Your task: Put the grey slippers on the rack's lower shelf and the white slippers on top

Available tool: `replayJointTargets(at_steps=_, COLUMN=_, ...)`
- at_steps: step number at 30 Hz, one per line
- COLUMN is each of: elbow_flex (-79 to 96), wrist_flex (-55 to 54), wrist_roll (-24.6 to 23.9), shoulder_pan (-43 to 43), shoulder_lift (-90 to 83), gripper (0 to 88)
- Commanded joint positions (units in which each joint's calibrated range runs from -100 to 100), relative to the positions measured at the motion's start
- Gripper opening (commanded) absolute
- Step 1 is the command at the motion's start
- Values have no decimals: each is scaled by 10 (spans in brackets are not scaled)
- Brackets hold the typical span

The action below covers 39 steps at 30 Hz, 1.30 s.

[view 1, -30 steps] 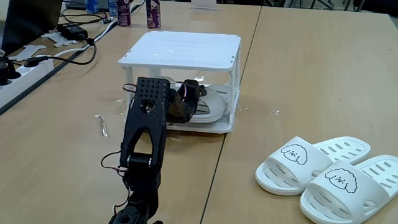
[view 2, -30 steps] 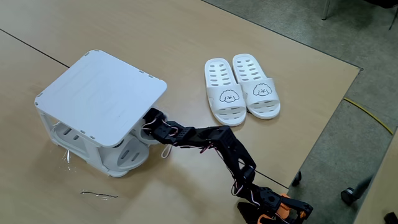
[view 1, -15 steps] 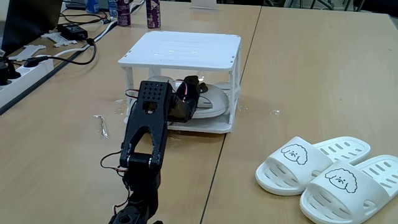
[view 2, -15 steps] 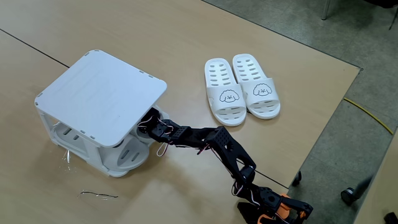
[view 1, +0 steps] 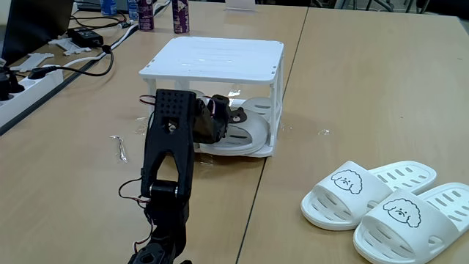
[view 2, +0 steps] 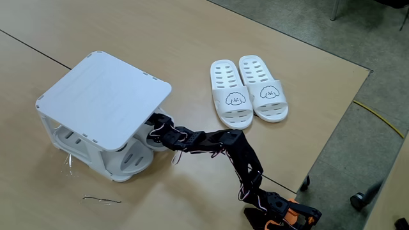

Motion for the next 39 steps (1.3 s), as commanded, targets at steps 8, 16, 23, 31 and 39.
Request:
replayJointTargets(at_steps=8, elbow_flex=83, wrist_flex=-8, wrist_roll=4, shoulder_pan=21, shoulder_lift=-144, gripper=337)
replayJointTargets(at_steps=16, elbow_flex=293, wrist_flex=-8, wrist_roll=4, shoulder_pan=64, shoulder_lift=-335, gripper=337)
replayJointTargets(at_steps=23, elbow_flex=566, wrist_flex=-43, wrist_roll=4, shoulder_pan=119, shoulder_lift=-615, gripper=119)
replayJointTargets(at_steps=31, elbow_flex=740, wrist_flex=-43, wrist_roll=4, shoulder_pan=296, shoulder_lift=-674, gripper=8)
replayJointTargets(at_steps=39, elbow_flex=769, wrist_flex=-212, wrist_roll=4, shoulder_pan=398, shoulder_lift=-488, gripper=13)
